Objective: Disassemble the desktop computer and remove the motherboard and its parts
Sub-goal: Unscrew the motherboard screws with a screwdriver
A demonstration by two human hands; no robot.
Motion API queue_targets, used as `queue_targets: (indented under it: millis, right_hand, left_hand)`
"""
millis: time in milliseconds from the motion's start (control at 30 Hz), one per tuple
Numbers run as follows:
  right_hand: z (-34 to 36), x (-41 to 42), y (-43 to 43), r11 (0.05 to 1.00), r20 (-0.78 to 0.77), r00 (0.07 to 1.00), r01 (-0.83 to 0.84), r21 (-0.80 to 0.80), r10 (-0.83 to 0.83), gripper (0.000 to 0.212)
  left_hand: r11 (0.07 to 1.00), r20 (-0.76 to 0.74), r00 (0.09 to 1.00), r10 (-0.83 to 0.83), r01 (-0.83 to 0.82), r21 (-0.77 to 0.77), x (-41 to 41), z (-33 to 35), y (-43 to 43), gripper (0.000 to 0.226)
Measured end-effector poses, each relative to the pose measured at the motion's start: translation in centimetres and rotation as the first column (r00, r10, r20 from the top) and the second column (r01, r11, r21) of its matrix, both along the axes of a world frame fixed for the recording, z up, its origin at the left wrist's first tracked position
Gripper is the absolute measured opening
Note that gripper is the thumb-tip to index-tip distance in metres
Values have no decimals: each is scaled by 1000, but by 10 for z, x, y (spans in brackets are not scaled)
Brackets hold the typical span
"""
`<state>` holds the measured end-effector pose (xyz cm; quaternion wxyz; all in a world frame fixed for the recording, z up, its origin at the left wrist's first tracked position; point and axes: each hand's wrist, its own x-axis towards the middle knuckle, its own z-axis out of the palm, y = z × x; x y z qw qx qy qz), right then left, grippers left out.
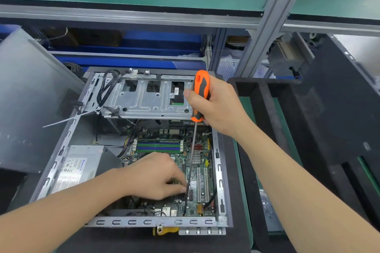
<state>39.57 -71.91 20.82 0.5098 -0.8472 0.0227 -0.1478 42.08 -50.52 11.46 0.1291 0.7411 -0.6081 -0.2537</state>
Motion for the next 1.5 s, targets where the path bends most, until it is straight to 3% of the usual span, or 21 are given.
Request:
queue_targets:
  millis: [200,500,600,733,833,900,967,1033,1067,1200,1300,1500]
  right_hand:
    - [-3,0,1,1000,5,1000,2,-4,-2,40]
    - [-7,2,2,999,-9,1000,-17,37,17,40]
    - [-7,4,3,999,-3,1000,-24,40,24,40]
    - [-7,6,4,995,-28,998,-51,81,53,43]
    - [1,1,7,988,-144,982,-104,114,120,42]
    - [14,-6,0,978,-364,914,-206,-27,182,48]
    - [31,-16,-9,829,-650,728,-490,-271,218,55]
    - [41,-28,1,639,-801,532,-723,-262,274,43]
    - [41,-33,14,603,-814,487,-766,-224,317,36]
    - [13,-45,79,469,-838,462,-832,-296,290,31]
    - [-20,-50,104,324,-883,439,-870,-372,167,24]
    - [-56,-52,125,229,-924,382,-898,-376,-17,31]
  left_hand:
    - [989,-74,986,148,-149,-6,-1,-1,-8,36]
    - [985,-70,983,170,-170,7,1,0,-9,37]
    - [980,-134,971,199,-200,8,0,3,-9,36]
    - [949,-371,881,295,-316,3,1,7,-10,30]
    - [952,-439,856,273,-307,-7,2,8,-8,27]
    - [940,-487,822,294,-341,-8,4,8,-6,28]
    - [917,-498,795,346,-399,2,10,7,-4,28]
    - [899,-525,765,374,-437,5,17,8,-5,28]
    - [902,-538,760,364,-433,-1,19,11,-6,28]
    - [936,-508,809,297,-352,-15,22,19,-14,44]
    - [932,-570,768,292,-363,-12,30,17,-18,26]
    - [922,-518,792,324,-388,-17,32,7,-19,29]
